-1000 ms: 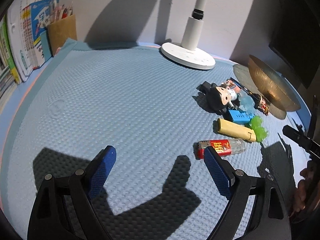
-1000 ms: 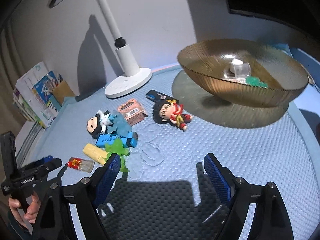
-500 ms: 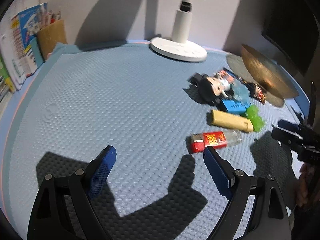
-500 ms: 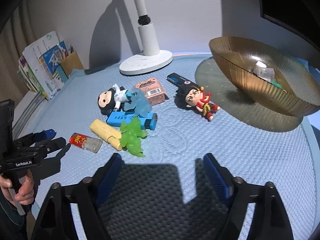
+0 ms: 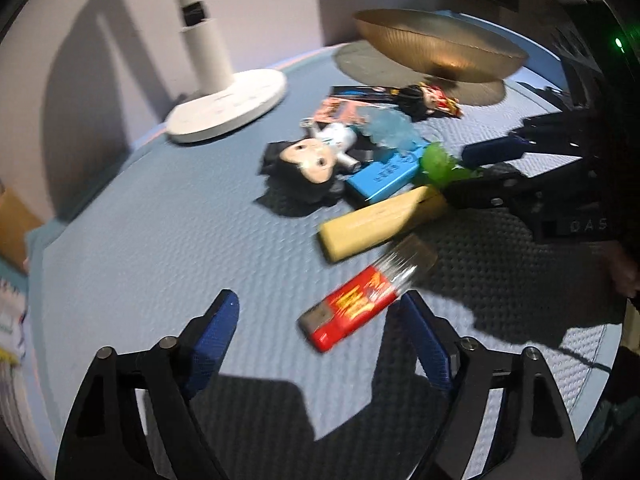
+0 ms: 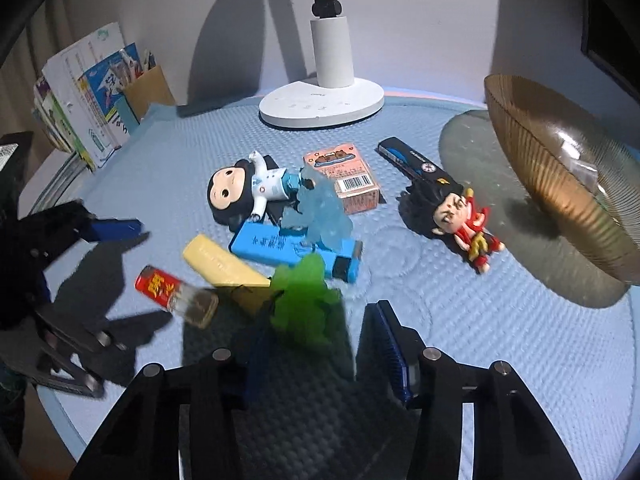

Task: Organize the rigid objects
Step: 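Grasp the red lighter with the left tool while the right tool grasps the green figure, then carry both items over the amber bowl and open both tools to drop them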

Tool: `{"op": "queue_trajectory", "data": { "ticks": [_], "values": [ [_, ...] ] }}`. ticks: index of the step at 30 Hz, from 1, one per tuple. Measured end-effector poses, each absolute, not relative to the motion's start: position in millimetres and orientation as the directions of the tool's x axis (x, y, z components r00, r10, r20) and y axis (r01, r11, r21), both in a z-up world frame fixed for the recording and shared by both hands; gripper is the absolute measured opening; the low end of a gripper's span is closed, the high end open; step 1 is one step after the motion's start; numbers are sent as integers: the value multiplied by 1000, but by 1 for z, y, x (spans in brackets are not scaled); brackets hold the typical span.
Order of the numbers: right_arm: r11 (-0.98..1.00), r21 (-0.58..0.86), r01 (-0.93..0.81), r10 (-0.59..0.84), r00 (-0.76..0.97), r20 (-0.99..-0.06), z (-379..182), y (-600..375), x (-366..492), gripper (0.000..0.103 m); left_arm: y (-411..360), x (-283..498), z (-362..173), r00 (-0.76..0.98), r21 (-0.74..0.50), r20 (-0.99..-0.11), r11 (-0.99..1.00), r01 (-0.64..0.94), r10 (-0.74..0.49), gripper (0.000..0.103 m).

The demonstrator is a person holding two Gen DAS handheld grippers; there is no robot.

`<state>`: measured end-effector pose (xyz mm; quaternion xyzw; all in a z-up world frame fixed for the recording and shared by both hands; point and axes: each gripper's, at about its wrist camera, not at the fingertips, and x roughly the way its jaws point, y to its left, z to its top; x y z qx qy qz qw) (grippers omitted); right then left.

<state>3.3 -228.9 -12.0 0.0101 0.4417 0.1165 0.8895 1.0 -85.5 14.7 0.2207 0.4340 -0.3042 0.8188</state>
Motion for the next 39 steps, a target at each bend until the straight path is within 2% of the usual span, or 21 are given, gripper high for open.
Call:
{"op": "queue_trajectory", "data": {
  "ticks": [2, 3, 4, 7, 10, 17, 20, 22, 24, 25, 26, 28, 30, 32, 34, 35, 36, 37, 39],
  "values": [
    [975, 94, -199, 196, 589, -784, -13, -224, 5, 45, -89, 1, 15, 419, 70, -841, 698, 713, -343, 64],
    [976, 85, -200, 190, 593, -783, -13, -223, 4, 40, -90, 1, 15, 406, 53, -839, 688, 724, -363, 52],
    [976, 82, -202, 189, 593, -783, -13, -222, 3, 31, -91, -1, 15, 393, 38, -839, 680, 732, -376, 43],
    [971, 128, -200, 224, 597, -770, -9, -228, -4, 28, -96, -13, 17, 412, 65, -829, 667, 743, -378, 32],
    [968, 169, -186, 248, 598, -762, -6, -238, -14, 28, -99, -23, 17, 419, 59, -820, 670, 740, -390, 28],
    [987, 121, -109, 163, 629, -760, 7, -273, -50, 28, -109, -41, 17, 411, -33, -822, 753, 657, -394, 23],
    [989, 114, -92, 147, 625, -767, 2, -288, -59, 28, -120, -52, 15, 411, -22, -826, 749, 662, -387, 23],
    [988, 125, -88, 153, 615, -774, -4, -295, -62, 28, -126, -55, 15, 421, -1, -827, 750, 661, -372, 32],
    [984, 155, -89, 178, 600, -780, -10, -300, -65, 30, -125, -50, 16, 428, -8, -828, 770, 638, -363, 57],
    [980, 174, -93, 194, 608, -770, -9, -302, -68, 38, -125, -47, 17, 428, -18, -826, 777, 630, -366, 64],
    [973, 208, -102, 226, 607, -762, -8, -304, -71, 48, -125, -45, 17, 428, -27, -825, 783, 622, -369, 65],
    [966, 237, -105, 250, 616, -747, -7, -304, -74, 54, -128, -40, 16, 419, -41, -828, 786, 617, -372, 64],
    [972, 213, -96, 226, 619, -752, -6, -302, -72, 54, -135, -39, 13, 408, -46, -832, 781, 623, -375, 61],
    [976, 198, -93, 213, 615, -759, -6, -296, -69, 54, -146, -43, 11, 443, 10, -828, 780, 625, -345, 53],
    [982, 159, -106, 191, 613, -767, -7, -287, -67, 53, -153, -47, 13, 445, 12, -818, 762, 648, -365, 22],
    [987, 111, -117, 160, 610, -776, -8, -278, -67, 43, -156, -49, 13, 442, 11, -816, 756, 655, -371, 20],
    [991, 66, -119, 126, 613, -780, -9, -273, -66, 38, -159, -52, 14, 448, 23, -815, 753, 658, -367, 20],
    [992, 5, -122, 81, 622, -779, -9, -267, -68, 35, -162, -54, 14, 456, 32, -812, 752, 658, -365, 20],
    [992, 10, -129, 90, 633, -769, -5, -267, -72, 34, -162, -54, 16, 458, 21, -808, 758, 652, -371, 20]
  ]
}}
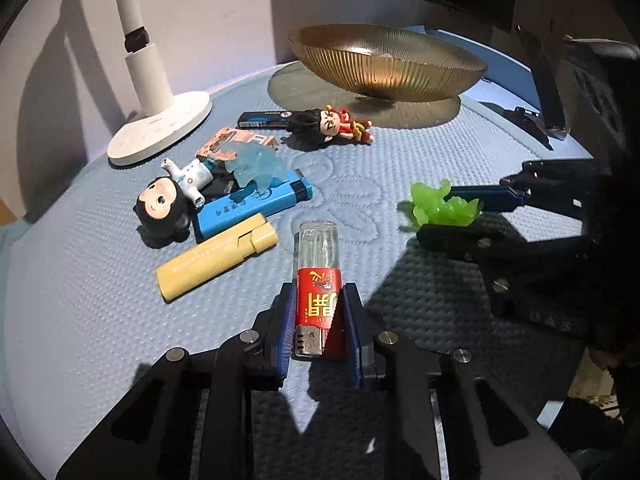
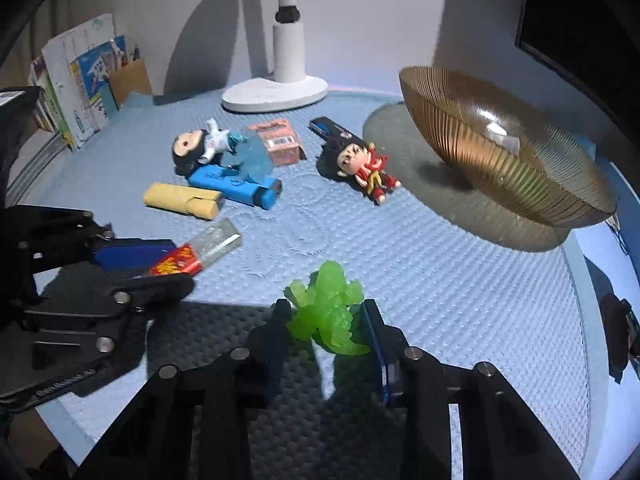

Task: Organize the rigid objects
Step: 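Carry both items over the amber bowl and open both tools to drop them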

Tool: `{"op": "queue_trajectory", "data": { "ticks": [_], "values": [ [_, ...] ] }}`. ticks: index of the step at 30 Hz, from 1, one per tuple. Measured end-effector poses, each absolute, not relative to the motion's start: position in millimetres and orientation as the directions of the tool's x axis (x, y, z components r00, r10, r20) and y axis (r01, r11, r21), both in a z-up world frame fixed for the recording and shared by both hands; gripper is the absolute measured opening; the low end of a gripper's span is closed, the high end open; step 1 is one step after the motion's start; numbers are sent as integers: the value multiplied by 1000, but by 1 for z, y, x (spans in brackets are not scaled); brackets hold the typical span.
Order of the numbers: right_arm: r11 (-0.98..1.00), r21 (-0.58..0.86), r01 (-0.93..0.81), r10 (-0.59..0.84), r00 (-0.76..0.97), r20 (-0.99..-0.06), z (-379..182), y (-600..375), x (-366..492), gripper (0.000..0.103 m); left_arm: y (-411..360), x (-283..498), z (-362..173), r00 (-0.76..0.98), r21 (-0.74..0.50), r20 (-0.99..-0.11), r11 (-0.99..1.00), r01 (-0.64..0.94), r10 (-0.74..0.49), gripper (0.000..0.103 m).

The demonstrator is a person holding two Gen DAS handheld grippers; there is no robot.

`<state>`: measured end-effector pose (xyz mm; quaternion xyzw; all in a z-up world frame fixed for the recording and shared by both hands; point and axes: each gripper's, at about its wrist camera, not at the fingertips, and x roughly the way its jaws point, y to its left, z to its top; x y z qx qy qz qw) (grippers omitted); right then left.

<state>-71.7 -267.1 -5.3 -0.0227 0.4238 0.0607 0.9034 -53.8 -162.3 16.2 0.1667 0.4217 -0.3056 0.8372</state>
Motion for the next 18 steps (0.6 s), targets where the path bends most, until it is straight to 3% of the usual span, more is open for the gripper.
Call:
{"op": "queue_trajectory", "data": {
  "ticks": [5, 10, 14, 18],
  "values": [
    [997, 45, -59, 74, 706, -704, 38, -302, -81, 34, -168, -43, 61, 509, -27, -735, 770, 638, -448, 20],
    [990, 43, 137, -79, 769, -634, 102, -370, -61, 34, -206, -8, 129, 568, -32, -637, 754, 656, -521, 20],
    [949, 22, 315, -228, 732, -642, 130, -422, -25, 34, -251, 40, 158, 564, -74, -608, 747, 661, -559, 20],
    [927, 64, 370, -214, 659, -721, 114, -456, 10, 34, -289, 80, 140, 521, -100, -660, 751, 653, -541, 20]
  ]
}}
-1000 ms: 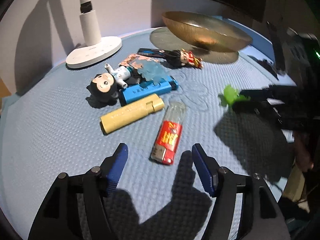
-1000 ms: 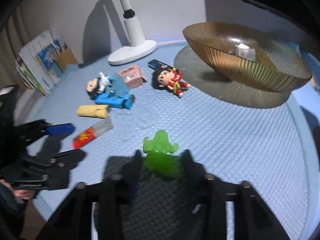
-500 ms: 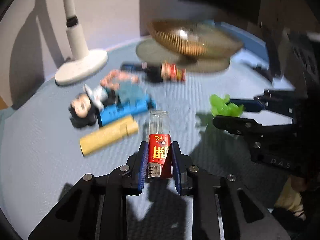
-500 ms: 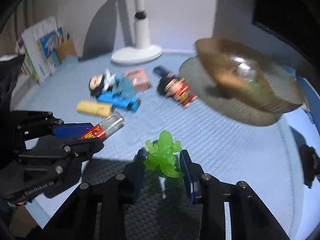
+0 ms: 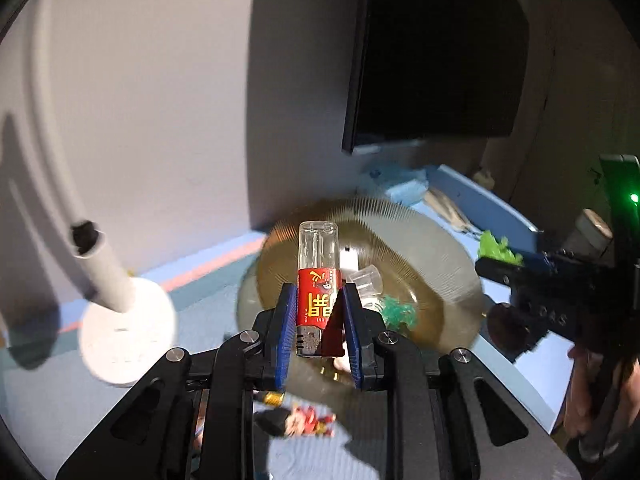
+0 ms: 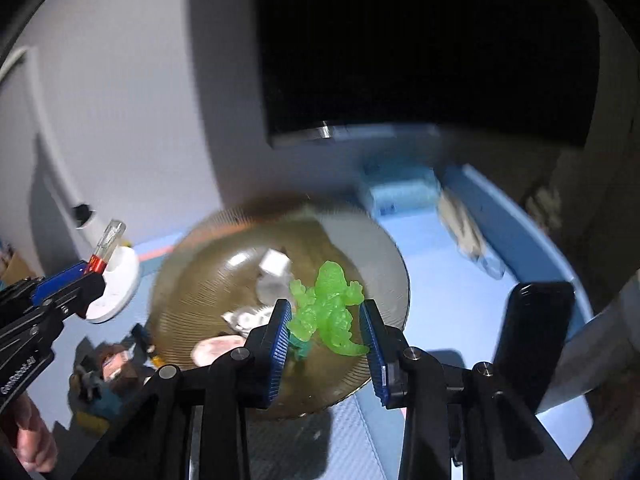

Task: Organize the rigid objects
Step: 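Carry both items over the amber bowl and open both tools to drop them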

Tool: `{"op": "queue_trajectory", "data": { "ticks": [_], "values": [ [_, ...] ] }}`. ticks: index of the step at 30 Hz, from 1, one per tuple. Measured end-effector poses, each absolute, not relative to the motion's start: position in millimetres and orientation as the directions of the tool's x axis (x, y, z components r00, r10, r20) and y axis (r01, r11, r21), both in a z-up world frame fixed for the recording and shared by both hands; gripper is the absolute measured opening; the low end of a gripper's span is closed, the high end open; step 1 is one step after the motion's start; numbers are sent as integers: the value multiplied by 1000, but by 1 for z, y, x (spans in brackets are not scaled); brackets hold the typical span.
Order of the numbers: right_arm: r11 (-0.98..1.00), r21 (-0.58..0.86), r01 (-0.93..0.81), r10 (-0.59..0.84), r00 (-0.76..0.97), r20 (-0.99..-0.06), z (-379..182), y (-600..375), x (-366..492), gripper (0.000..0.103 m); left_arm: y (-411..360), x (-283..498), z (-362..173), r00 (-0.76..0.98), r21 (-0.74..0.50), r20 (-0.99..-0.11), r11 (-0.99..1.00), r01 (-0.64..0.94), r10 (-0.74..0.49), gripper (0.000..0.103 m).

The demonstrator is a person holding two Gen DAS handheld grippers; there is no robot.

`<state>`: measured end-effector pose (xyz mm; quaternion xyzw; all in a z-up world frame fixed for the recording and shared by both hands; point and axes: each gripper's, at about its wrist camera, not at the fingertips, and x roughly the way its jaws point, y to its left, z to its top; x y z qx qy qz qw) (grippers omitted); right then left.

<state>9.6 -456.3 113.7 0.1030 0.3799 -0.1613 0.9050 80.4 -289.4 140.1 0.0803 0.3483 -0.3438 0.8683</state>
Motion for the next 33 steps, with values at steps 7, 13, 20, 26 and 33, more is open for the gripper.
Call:
{"op": "queue_trajectory", "data": {
  "ticks": [7, 13, 20, 26, 33],
  "values": [
    [919, 60, 389, -180, 551, -815, 65, -479, 25, 34, -328, 99, 93, 443, -122, -736, 744, 657, -512, 20],
    [916, 36, 400, -198, 527, -827, 54, -489, 34, 35, -344, 100, 82, 451, -88, -753, 752, 653, -480, 23],
    [902, 118, 414, -205, 654, -728, 97, -485, 0, 55, -304, 86, 126, 529, -134, -664, 779, 612, -529, 69],
    [913, 159, 376, -199, 750, -631, 138, -471, -38, 60, -233, 58, 170, 606, -178, -580, 810, 559, -545, 72],
    [947, 177, 266, -100, 773, -627, 137, -416, -51, 61, -156, 29, 171, 680, -183, -564, 873, 452, -469, 74]
  ]
}}
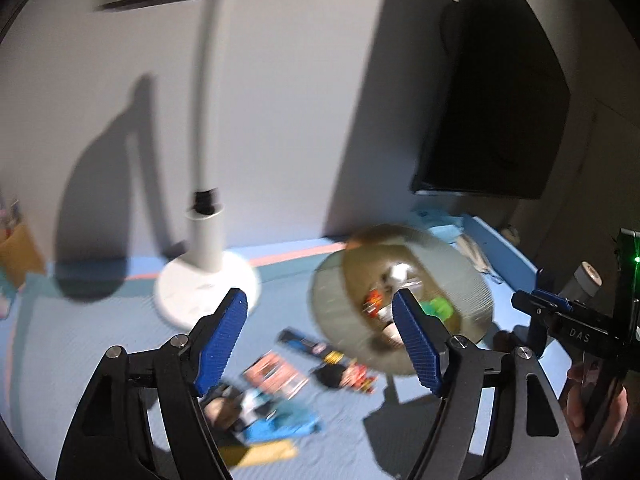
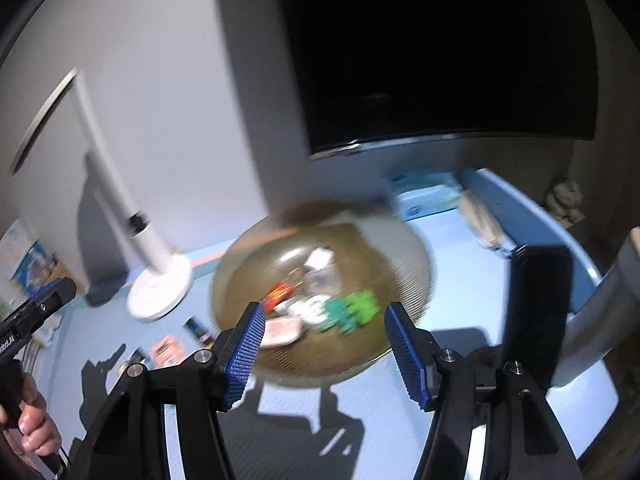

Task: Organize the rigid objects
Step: 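Carry both items over the amber bowl and open both tools to drop them, then grasp the black-and-white figure with the left tool while the right tool grasps the translucent blue figure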

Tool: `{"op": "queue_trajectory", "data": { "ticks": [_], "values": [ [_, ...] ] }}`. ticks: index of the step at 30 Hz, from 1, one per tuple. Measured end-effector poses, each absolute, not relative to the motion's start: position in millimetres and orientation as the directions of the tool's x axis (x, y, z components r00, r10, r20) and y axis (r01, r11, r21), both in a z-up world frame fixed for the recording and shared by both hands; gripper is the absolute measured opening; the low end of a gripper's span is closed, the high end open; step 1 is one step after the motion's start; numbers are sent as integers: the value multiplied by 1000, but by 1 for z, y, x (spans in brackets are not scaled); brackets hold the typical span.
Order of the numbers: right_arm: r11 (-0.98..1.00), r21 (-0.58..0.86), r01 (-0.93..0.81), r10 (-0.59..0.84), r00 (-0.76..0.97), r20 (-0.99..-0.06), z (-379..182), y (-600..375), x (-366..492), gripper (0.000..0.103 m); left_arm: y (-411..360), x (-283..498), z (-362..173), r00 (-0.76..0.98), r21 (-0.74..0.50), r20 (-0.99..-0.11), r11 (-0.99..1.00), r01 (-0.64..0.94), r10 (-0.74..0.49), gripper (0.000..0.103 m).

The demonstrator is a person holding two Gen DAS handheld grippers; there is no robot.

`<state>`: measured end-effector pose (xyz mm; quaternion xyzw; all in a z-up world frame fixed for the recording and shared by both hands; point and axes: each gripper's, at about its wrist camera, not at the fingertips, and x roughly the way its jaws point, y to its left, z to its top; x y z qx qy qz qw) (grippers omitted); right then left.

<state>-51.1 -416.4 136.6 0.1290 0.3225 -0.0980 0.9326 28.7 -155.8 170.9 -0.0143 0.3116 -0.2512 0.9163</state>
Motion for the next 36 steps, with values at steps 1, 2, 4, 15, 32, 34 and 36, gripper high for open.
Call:
{"op": "queue_trajectory", "data": {
  "ticks": [1, 2, 4, 15, 32, 34, 36],
  "values": [
    [953, 179, 243, -79, 772, -630, 133, -407, -52, 61, -144, 25, 166, 682, -181, -573, 882, 436, -455, 74],
    [959, 182, 218, -55, 770, -636, 127, -395, -53, 61, -135, 22, 161, 683, -179, -581, 888, 423, -442, 74],
    [965, 199, 168, 2, 758, -652, 109, -372, -53, 61, -112, 17, 145, 687, -165, -608, 910, 381, -398, 74],
    [981, 196, -1, 145, 672, -726, -2, -301, -32, 62, -27, 12, 13, 598, -131, -779, 981, 141, -190, 74],
    [996, 84, -38, 88, 652, -753, -10, -280, -28, 80, -32, 7, 12, 613, -134, -762, 977, 163, -207, 74],
    [996, 84, -37, 88, 653, -753, -10, -280, -28, 81, -32, 8, 12, 611, -140, -762, 976, 167, -214, 74],
    [995, 90, -40, 94, 650, -754, -9, -281, -28, 81, -33, 8, 11, 605, -142, -765, 975, 172, -218, 74]
  ]
}}
